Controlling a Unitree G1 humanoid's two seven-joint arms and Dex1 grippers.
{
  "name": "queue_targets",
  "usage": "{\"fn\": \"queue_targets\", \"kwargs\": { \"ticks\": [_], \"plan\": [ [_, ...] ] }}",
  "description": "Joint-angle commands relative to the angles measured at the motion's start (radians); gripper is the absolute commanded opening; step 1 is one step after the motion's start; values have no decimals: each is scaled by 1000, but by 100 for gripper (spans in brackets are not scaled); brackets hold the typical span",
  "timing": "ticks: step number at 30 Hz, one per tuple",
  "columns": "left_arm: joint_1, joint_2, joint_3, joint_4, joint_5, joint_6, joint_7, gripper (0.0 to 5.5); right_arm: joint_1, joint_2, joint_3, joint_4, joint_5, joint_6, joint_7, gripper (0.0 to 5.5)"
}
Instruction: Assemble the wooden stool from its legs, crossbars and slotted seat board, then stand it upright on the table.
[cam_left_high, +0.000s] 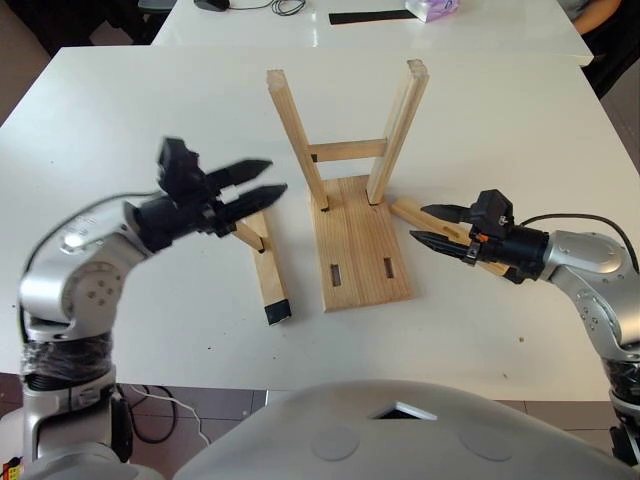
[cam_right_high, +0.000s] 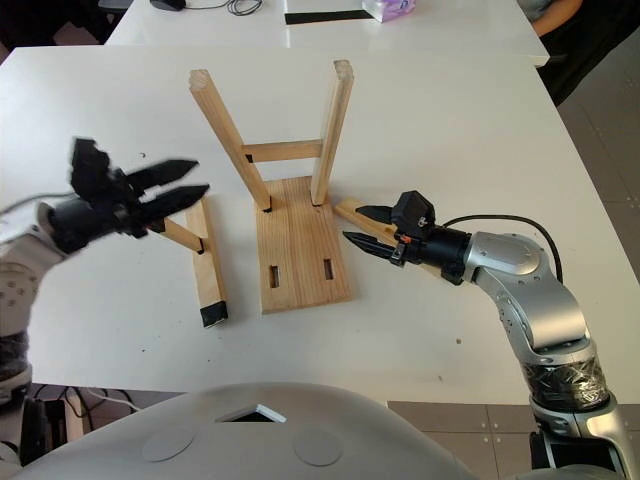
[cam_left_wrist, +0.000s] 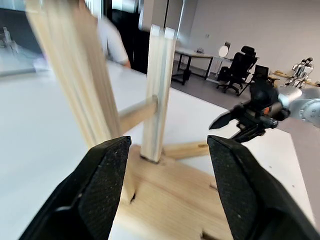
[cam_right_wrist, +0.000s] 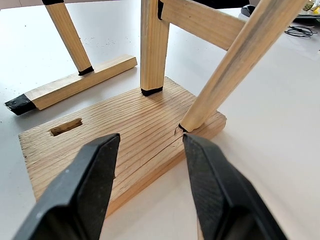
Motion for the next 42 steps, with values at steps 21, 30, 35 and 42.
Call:
{"fn": "queue_targets", "kwargs": {
  "ticks": [21, 30, 35, 42],
  "plan": [
    [109, 157, 12, -400, -168, 235, 106, 284, 22, -8, -10, -25, -6, -1, -23, 232],
    [332, 159, -247, -333, 218, 80, 83, 284, 56, 20, -3, -40, -17, -10, -62, 232],
    [309, 87, -312, -218, 316, 28, 135, 284, 52, 30, 8, -35, -29, -16, -66, 232],
    [348, 176, -312, -168, 417, -52, 63, 284, 76, 43, 9, -47, -38, -19, -83, 232]
  ]
}}
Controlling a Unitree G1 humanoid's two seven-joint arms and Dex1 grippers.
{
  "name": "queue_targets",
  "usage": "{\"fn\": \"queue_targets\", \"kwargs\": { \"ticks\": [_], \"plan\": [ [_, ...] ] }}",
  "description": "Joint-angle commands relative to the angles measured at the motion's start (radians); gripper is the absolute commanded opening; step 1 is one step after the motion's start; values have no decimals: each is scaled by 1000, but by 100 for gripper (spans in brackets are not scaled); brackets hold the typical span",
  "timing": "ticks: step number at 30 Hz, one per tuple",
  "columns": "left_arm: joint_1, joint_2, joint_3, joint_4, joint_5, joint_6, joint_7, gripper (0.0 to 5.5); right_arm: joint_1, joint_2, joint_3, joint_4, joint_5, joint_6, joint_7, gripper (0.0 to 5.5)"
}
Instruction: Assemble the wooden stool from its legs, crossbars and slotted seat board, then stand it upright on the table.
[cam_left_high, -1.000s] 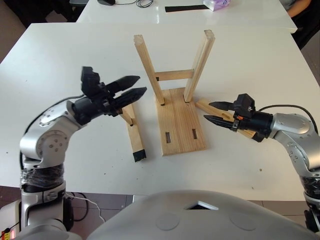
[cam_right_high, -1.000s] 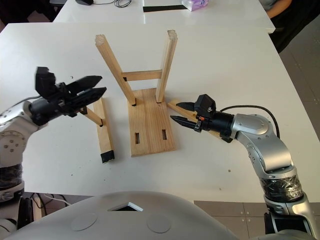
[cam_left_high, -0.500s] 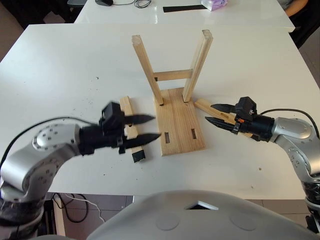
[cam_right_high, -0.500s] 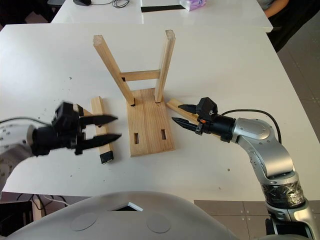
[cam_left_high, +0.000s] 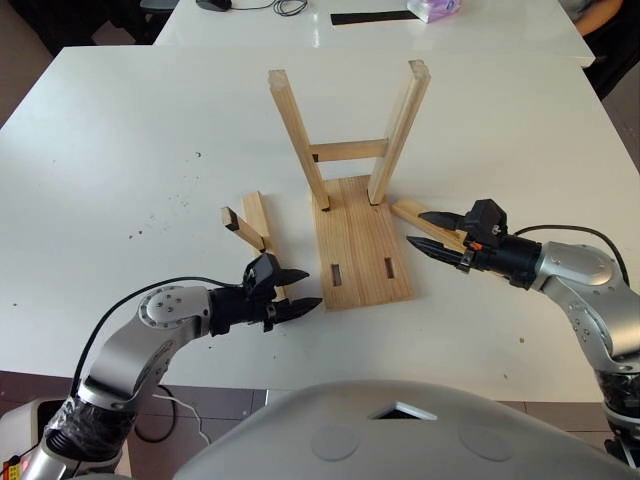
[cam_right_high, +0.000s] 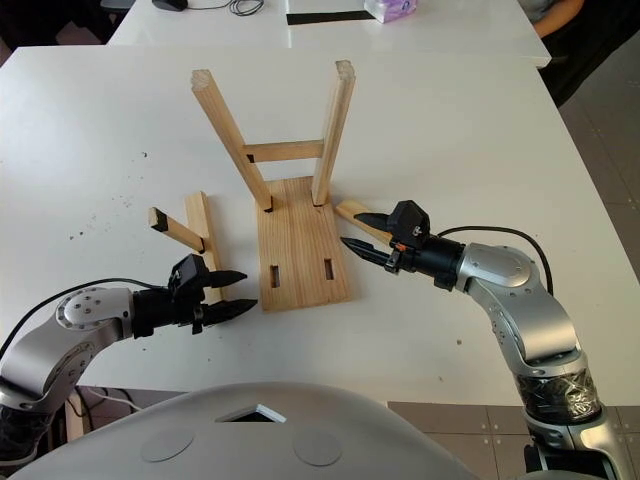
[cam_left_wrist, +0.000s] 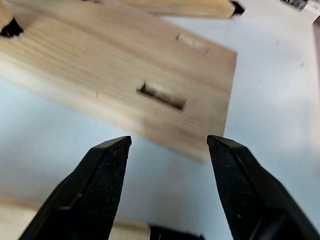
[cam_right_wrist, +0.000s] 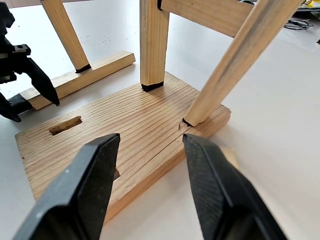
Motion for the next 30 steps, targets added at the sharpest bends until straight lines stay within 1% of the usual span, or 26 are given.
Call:
{"fn": "queue_targets", "kwargs": {
  "ticks": [1, 5, 8, 14, 16, 18, 19, 21, 24, 26, 30],
  "plan": [
    [19, 82, 20, 28, 53, -40, -56, 284, 18, 10, -4, -20, -11, -9, -24, 232],
    [36, 142, 45, 52, 84, -79, -102, 284, 41, 21, -4, -31, -17, -13, -45, 232],
    [36, 156, 99, 54, 59, -80, -122, 284, 48, 25, 1, -34, -21, -16, -55, 232],
    [24, 190, 252, 62, -25, -56, -177, 284, 76, 28, -2, -43, -36, -25, -78, 232],
    [57, 196, 332, 46, -76, -27, -196, 284, 80, 27, -5, -45, -39, -28, -79, 232],
    [86, 200, 417, -4, -161, 48, -198, 284, 100, 26, -18, -54, -40, -30, -85, 232],
    [93, 202, 442, -21, -183, 87, -184, 284, 116, 27, -27, -61, -40, -33, -91, 232],
    [117, 201, 453, -44, -180, 166, -129, 284, 160, 28, -47, -80, -45, -38, -106, 232],
    [159, 147, 427, -115, -147, 278, 27, 284, 234, 40, -89, -120, -40, -43, -134, 232],
    [146, 100, 416, -161, -172, 370, 129, 284, 263, 46, -107, -130, -41, -48, -146, 232],
    [164, 74, 387, -225, -122, 427, 234, 284, 262, 45, -130, -134, -32, -43, -153, 232]
  ]
}}
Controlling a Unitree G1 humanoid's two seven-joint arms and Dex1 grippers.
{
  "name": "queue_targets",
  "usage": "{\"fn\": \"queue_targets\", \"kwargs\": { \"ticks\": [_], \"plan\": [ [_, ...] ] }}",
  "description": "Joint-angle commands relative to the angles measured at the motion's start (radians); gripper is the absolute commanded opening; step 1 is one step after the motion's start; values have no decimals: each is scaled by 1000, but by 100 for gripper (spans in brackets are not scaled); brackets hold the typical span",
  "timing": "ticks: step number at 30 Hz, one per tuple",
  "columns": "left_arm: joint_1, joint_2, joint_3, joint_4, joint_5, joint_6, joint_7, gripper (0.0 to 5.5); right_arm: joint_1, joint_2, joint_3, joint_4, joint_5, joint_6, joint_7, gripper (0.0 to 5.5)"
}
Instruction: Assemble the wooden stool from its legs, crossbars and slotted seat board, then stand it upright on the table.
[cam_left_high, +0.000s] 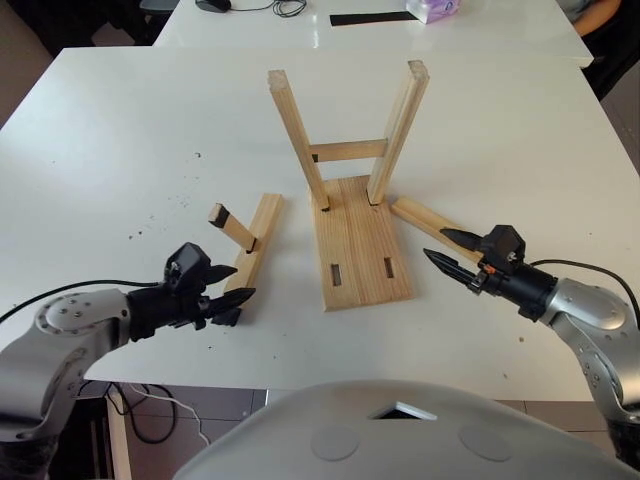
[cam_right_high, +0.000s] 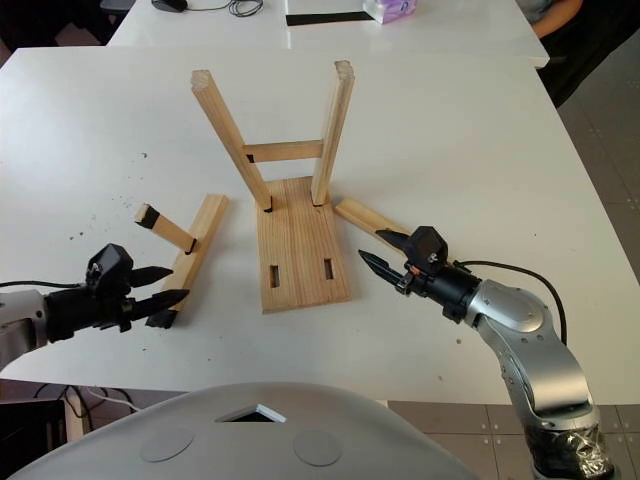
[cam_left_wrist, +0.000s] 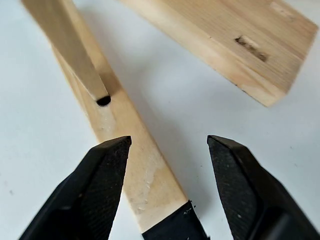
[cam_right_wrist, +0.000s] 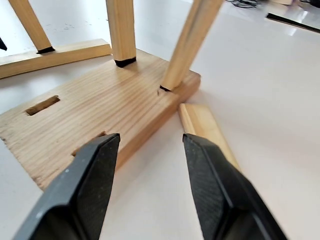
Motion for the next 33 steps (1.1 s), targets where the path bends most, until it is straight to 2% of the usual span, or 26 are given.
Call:
{"fn": "queue_targets", "kwargs": {
  "ticks": [1, 11, 16, 25, 33],
  "plan": [
    [7, -28, -20, -57, 34, 62, 102, 284, -12, -3, -28, -15, 5, -2, -7, 232],
    [-68, -95, -49, -59, 59, 135, 240, 284, -49, -18, -14, 5, -1, 4, 11, 232],
    [-64, -105, -111, -15, 98, 132, 255, 345, -71, -21, -5, 16, -3, 6, 15, 232],
    [-98, -190, -143, 87, 90, 136, 256, 345, -87, -22, 11, 35, -19, -4, 28, 232],
    [-104, -163, -148, 167, 96, 54, 172, 229, -107, -15, 21, 50, -33, -12, 27, 232]
  ]
}}
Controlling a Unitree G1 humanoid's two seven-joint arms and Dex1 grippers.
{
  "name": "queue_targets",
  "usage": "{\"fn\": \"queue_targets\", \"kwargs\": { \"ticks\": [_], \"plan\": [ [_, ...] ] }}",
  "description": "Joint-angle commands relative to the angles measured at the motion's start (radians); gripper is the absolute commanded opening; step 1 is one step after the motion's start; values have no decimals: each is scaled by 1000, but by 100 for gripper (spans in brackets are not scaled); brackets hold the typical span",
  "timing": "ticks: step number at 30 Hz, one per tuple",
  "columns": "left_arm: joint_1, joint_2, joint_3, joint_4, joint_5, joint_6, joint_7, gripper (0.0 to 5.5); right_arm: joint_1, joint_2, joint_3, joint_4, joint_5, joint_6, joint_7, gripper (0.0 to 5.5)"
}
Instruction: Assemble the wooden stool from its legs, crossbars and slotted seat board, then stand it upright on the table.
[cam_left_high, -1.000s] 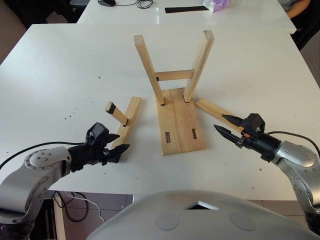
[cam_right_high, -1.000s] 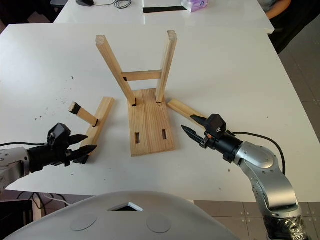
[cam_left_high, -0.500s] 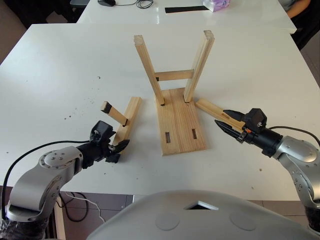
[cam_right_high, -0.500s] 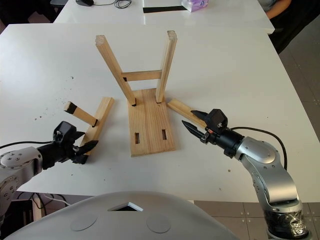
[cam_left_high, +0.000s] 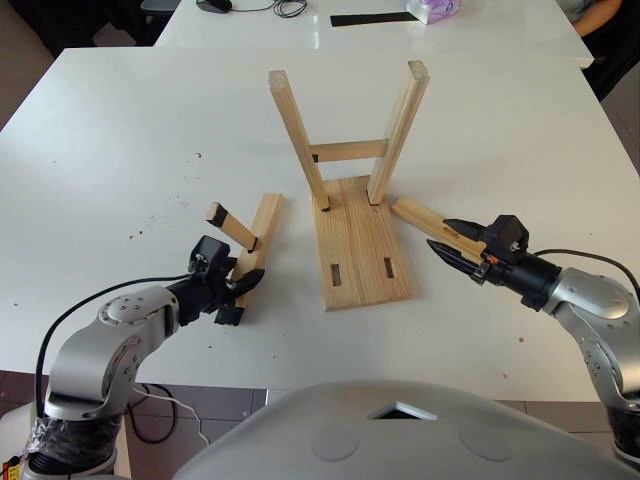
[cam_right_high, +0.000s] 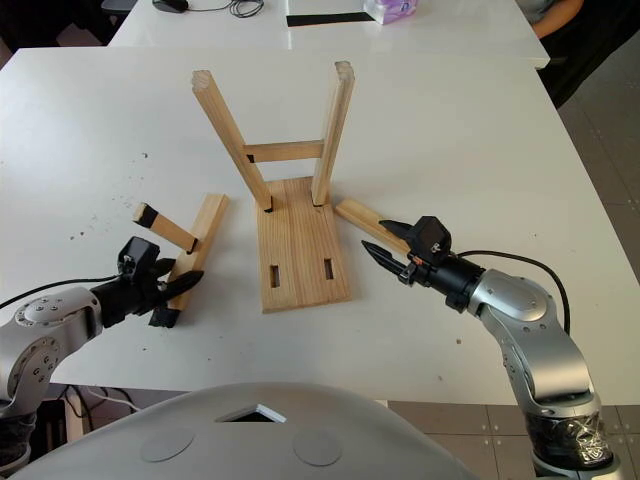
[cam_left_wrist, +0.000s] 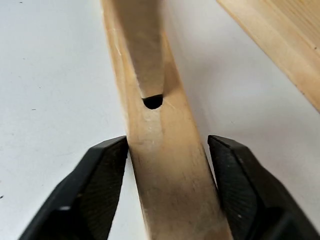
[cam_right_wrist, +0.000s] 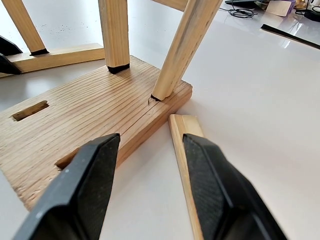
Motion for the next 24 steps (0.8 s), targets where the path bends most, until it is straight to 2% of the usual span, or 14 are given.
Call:
{"fn": "queue_targets", "kwargs": {
  "ticks": [1, 4, 8, 12, 15, 20, 24],
  "plan": [
    [23, 30, -34, 55, 17, -19, -54, 208, -22, -4, 12, 17, -16, -13, 3, 232],
    [22, 27, -30, 81, 18, -67, -81, 201, -38, -2, 20, 30, -23, -18, 5, 232],
    [-78, 2, 59, 164, -43, -125, -118, 201, -49, -6, 19, 37, -23, -20, 11, 232],
    [-202, 11, 213, 255, -151, -161, -181, 201, -71, -17, 7, 54, -20, -23, 23, 232],
    [-329, 74, 379, 321, -263, -160, -227, 201, -91, -40, -63, 58, 9, -9, 31, 232],
    [-529, 120, 493, 274, -560, -62, -243, 201, -194, -75, -253, 46, 245, 85, 79, 232],
    [-629, 126, 494, 192, -848, -8, -185, 201, -328, -111, -306, 17, 474, 188, 100, 232]
  ]
}}
